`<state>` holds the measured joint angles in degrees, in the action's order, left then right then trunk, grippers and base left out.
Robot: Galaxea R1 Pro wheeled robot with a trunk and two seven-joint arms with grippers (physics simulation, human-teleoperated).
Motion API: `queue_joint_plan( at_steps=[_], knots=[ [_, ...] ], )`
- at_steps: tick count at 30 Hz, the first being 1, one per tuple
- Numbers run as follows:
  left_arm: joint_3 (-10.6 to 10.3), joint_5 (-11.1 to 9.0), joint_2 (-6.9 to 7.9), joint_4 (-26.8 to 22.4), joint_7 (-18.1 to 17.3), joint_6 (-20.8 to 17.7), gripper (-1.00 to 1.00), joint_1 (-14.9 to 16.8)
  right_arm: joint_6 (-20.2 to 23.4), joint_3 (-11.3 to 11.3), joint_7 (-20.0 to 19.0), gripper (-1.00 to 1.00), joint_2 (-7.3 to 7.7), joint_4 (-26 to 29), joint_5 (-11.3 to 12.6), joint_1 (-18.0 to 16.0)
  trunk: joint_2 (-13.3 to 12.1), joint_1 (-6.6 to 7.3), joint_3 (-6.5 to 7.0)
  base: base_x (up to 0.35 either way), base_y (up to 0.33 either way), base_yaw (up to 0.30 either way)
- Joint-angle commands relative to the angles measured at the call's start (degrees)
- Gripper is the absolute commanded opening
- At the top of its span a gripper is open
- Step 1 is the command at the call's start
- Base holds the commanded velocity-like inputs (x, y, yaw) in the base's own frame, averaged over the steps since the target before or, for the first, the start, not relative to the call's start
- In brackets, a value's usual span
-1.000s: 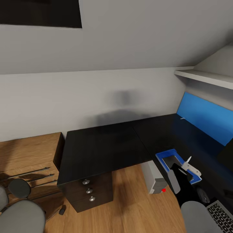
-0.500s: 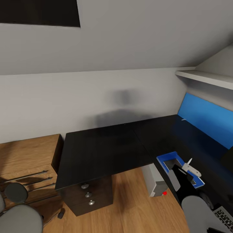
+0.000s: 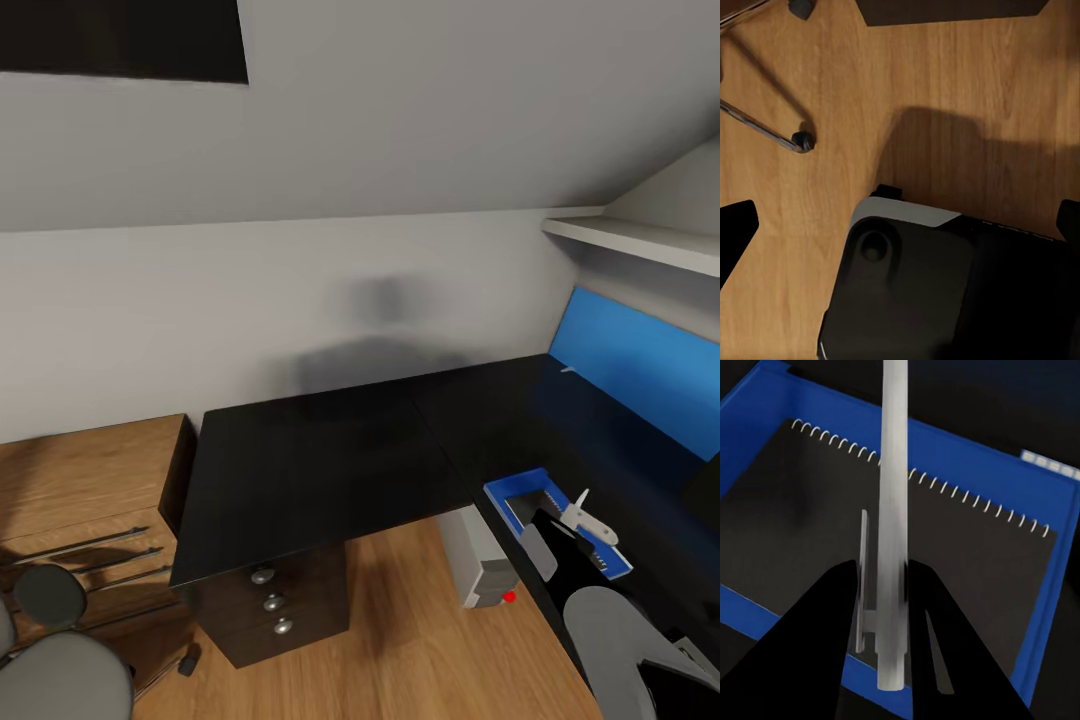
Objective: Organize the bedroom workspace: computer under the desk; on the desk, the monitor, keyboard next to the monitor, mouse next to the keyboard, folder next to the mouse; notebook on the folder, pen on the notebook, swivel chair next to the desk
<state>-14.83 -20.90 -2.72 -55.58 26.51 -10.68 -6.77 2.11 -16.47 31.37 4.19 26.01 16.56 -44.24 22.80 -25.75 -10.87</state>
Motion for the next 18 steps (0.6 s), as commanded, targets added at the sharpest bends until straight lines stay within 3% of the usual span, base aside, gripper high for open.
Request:
queue_joint_plan(
  at_steps=[1,7,11,14,18],
  knots=[
    [-0.11,-0.37,0.01,-0.15,0.38,-0.23,1.0,0.0,0.15,0.04,0.14,-1.0,0.01,0.07,0.35,-0.04,0.11,-0.04,-0.1,0.0,0.0,0.0],
    [-0.16,-0.37,0.0,-0.26,0.34,-0.14,1.0,0.0,-1.67,0.04,-0.34,-1.0,0.15,-1.09,0.33,-0.05,0.11,-0.04,-0.1,0.0,0.0,0.0],
    [-0.49,-0.37,-0.07,-0.49,0.52,2.62,1.0,0.0,-3.57,0.04,-1.82,-1.0,0.81,-3.31,0.34,-0.7,0.11,-0.04,-0.1,0.0,0.0,0.0],
    [-2.86,-0.37,-0.47,-0.82,0.66,8.69,1.0,0.0,-4.27,0.04,-2.71,-1.0,1.16,-5.05,0.32,-1.44,0.11,-0.04,-0.1,0.0,0.0,0.0],
    [-5.87,-0.42,-0.77,-0.78,0.81,11.32,1.0,0.0,-4.43,0.04,-3.56,-1.0,1.23,-5.48,0.32,-1.58,0.52,-0.26,-0.28,0.0,0.0,0.0]
  ],
)
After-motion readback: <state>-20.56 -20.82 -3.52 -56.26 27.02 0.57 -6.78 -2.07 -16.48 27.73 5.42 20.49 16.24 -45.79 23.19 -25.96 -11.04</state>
